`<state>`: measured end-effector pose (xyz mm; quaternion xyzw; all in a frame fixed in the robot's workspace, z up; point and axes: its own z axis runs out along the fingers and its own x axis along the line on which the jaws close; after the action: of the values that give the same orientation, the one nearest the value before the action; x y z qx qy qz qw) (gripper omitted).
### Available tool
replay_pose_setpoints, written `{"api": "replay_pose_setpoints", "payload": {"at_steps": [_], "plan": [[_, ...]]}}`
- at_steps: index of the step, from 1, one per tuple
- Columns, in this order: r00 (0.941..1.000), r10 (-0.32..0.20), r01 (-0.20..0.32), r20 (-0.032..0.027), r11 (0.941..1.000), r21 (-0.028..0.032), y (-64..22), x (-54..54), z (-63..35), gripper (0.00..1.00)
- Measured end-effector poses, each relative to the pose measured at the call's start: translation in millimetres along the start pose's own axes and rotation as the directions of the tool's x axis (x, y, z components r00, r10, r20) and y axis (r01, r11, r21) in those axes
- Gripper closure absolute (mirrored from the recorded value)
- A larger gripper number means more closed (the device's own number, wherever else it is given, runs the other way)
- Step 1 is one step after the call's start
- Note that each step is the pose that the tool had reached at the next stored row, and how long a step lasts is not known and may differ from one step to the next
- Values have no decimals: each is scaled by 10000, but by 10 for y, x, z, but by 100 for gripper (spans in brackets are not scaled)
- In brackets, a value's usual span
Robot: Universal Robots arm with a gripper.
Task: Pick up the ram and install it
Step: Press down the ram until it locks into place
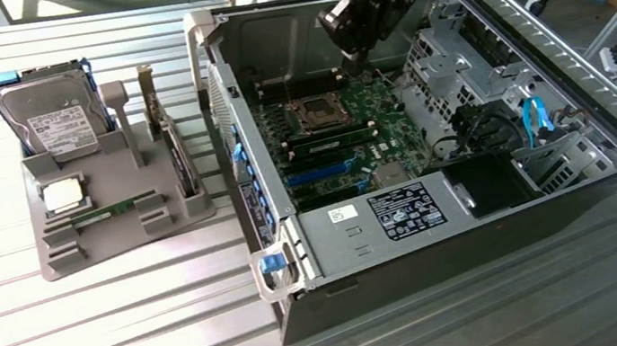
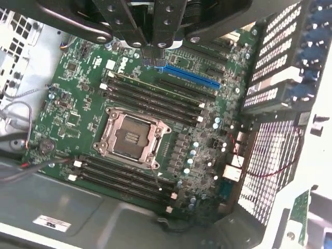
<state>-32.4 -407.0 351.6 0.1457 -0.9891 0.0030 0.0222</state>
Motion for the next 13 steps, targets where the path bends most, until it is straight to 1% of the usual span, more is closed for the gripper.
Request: {"api": "replay_pose_setpoints", "payload": {"at_steps": [1,2,3,4,5,8,11,13], "plan": [[9993,382,-382,0,9993,-17,0,0,0,90],[9970,776,-776,-1,9970,-35,0,0,1,90],[9957,922,-922,-1,9957,-42,0,0,1,90],[9956,938,-938,60,9956,-31,0,1,1,90],[9908,1349,-1349,57,9908,-48,0,0,0,90],[9908,1353,-1352,62,9908,-49,0,0,1,90],[9908,1353,-1352,103,9908,-42,0,1,1,90],[9907,1353,-1353,118,9908,-41,0,1,1,90]]}}
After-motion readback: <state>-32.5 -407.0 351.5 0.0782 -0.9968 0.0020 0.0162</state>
